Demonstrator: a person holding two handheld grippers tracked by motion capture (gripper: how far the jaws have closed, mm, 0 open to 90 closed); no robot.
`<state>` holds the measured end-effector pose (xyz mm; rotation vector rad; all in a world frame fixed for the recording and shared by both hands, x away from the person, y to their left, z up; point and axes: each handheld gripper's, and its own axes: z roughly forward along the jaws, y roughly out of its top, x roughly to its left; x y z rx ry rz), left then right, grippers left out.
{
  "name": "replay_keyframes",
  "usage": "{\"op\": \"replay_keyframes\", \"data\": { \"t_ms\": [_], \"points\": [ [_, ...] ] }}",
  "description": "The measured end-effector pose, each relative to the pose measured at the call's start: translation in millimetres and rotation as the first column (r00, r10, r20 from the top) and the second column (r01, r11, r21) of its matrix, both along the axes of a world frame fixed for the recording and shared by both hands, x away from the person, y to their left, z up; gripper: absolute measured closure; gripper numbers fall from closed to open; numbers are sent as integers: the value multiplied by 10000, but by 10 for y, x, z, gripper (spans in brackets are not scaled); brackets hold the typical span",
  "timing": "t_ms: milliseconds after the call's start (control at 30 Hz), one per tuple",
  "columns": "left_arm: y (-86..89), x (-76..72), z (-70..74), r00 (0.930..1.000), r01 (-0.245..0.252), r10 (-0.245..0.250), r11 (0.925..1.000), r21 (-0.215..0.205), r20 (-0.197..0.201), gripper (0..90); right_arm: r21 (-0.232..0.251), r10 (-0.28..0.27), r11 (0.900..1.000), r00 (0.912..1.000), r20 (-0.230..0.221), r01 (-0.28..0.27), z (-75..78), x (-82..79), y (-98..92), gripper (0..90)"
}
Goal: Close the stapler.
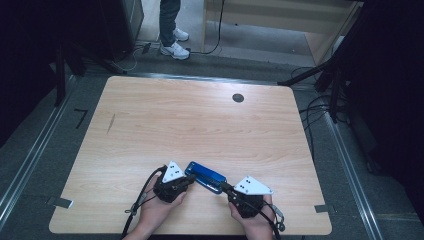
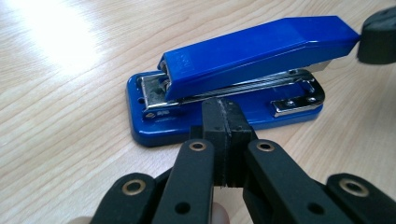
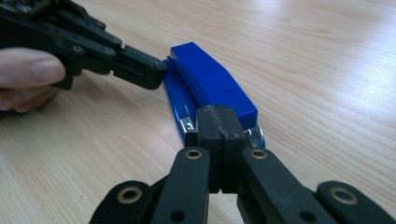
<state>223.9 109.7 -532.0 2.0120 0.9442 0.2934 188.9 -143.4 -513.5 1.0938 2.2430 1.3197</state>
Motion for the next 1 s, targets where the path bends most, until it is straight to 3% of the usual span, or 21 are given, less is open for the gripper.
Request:
{"op": "replay_keyframes", "data": {
  "t_ms": [100, 167, 300, 467, 633, 800, 1000],
  "points": [
    [55, -37, 27, 9997, 114, -106, 9994, -330, 235, 801, -78, 62, 10000, 10000, -69, -62, -26, -6, 17, 900],
    [87, -81, 43, 9983, 97, -91, 9999, -100, 575, 766, -54, 99, 9999, 9999, -79, -100, -43, 0, 22, 900],
    [220, -142, 72, 9954, 3, 26, 9996, -297, 957, 642, -70, 99, 9999, 9999, -72, -99, -55, 11, 26, 900],
    [512, -180, 136, 9883, -270, 347, 9982, -531, 1486, 424, -163, 184, 9997, 9998, -40, -184, -78, 24, 46, 900],
    [821, -174, 180, 9844, -1150, 1277, 9876, -1064, 1211, 316, -85, 176, 9998, 9998, -91, -177, -94, 47, 46, 900],
    [1070, -204, 147, 9762, -1816, 1928, 9770, -1119, 992, 267, 20, 149, 9999, 9998, -150, -149, -100, 73, 31, 900],
    [1339, -256, 137, 9574, -2705, 2775, 9586, -887, 798, 153, 87, 90, 9999, 9998, -149, -89, -112, 107, 8, 900]
  ]
}}
